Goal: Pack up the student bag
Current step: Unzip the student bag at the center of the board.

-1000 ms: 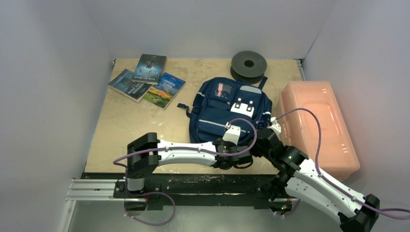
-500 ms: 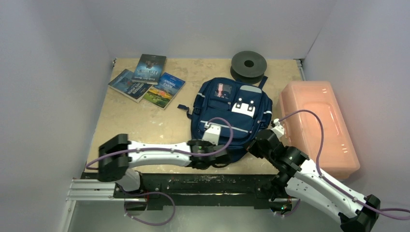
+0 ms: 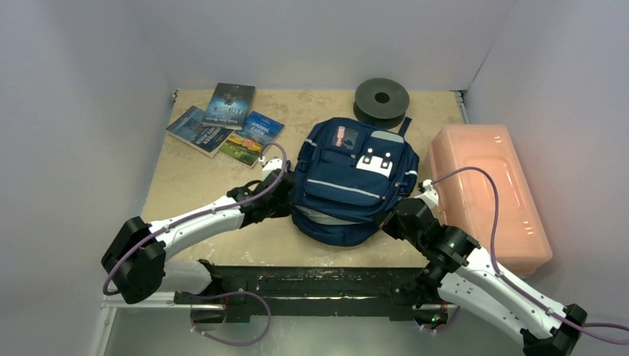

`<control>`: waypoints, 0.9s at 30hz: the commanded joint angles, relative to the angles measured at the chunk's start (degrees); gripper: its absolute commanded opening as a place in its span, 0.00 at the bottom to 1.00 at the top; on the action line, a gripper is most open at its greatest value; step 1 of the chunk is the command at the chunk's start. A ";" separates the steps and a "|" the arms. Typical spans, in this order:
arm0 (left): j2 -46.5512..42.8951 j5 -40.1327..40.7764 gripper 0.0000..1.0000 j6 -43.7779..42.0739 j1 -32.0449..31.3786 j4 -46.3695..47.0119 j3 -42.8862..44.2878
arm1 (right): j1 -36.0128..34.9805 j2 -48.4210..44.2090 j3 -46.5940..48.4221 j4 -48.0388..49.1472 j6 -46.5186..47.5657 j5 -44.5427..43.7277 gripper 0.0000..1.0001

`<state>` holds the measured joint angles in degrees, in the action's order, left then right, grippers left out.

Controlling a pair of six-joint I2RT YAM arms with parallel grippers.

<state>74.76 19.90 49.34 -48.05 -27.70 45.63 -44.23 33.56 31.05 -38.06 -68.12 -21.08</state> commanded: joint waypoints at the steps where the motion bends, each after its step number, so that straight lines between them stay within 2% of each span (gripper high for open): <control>1: -0.73 5.21 0.00 -2.86 10.14 1.73 -2.66 | 0.91 -0.82 2.55 -4.37 3.69 -8.05 0.00; 4: 2.86 3.43 0.00 -6.39 13.78 5.89 0.25 | 1.02 0.10 2.15 -3.05 4.47 -7.49 0.00; 5: 3.11 -0.47 0.00 -9.10 14.00 9.26 0.24 | 0.99 0.38 1.76 -2.10 5.21 -6.81 0.00; 6: 2.52 -4.01 0.00 -11.73 13.93 12.27 -0.76 | 0.99 0.60 1.42 0.46 8.28 -5.10 0.00; 7: 1.20 -7.03 0.00 -12.72 13.62 14.70 -2.41 | 1.00 1.12 1.06 5.33 14.08 -0.56 0.00; 9: -1.60 -12.40 0.00 -12.72 13.22 17.58 -5.45 | 0.82 2.88 4.33 8.81 24.89 7.97 0.02; 10: -2.64 -14.72 0.00 -12.95 13.00 17.23 -5.89 | 0.58 3.28 5.75 10.68 28.60 14.97 0.16; 11: -3.73 -15.91 0.00 -13.50 12.24 16.34 -5.93 | 0.33 3.47 7.38 11.57 30.57 18.76 0.23; 13: -5.93 -17.63 0.00 -14.68 10.75 15.06 -6.23 | 0.21 4.95 10.57 13.14 30.57 26.65 0.23; 14: -7.02 -19.16 0.00 -14.67 10.54 15.20 -6.62 | 0.14 7.24 12.49 13.27 33.37 30.59 0.32; 15: -7.95 -21.01 0.00 -14.51 10.47 15.89 -7.07 | -0.17 10.13 14.77 13.55 41.09 35.86 0.48; 16: -8.80 -23.04 0.00 -14.54 10.47 16.48 -7.40 | -1.48 13.67 17.19 13.31 43.83 38.58 0.51; 17: -9.28 -24.36 0.00 -14.67 10.40 16.56 -7.39 | -5.18 16.52 20.08 13.01 45.58 37.14 0.53; 19: -10.28 -26.53 0.00 -14.80 10.11 16.71 -7.58 | -15.74 22.06 24.49 13.60 50.38 26.84 0.67; 20: -10.74 -27.18 0.00 -14.90 9.90 17.12 -7.88 | -17.22 25.18 25.90 14.74 50.38 24.22 0.67; 22: -11.45 -28.45 0.00 -14.89 9.65 17.76 -8.30 | -17.47 32.94 29.05 14.85 58.02 20.81 0.76; 24: -12.22 -29.79 0.00 -15.16 9.44 17.91 -8.24 | -17.43 39.07 29.73 17.90 61.11 19.11 0.76; 27: -13.49 -29.57 0.00 -16.06 9.12 17.13 -7.90 | -17.46 42.60 27.84 25.75 62.82 18.49 0.74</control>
<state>64.45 -6.44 35.29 -38.41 -14.31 36.91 -62.11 72.95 60.10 -19.51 -13.80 1.80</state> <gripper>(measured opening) 0.028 0.753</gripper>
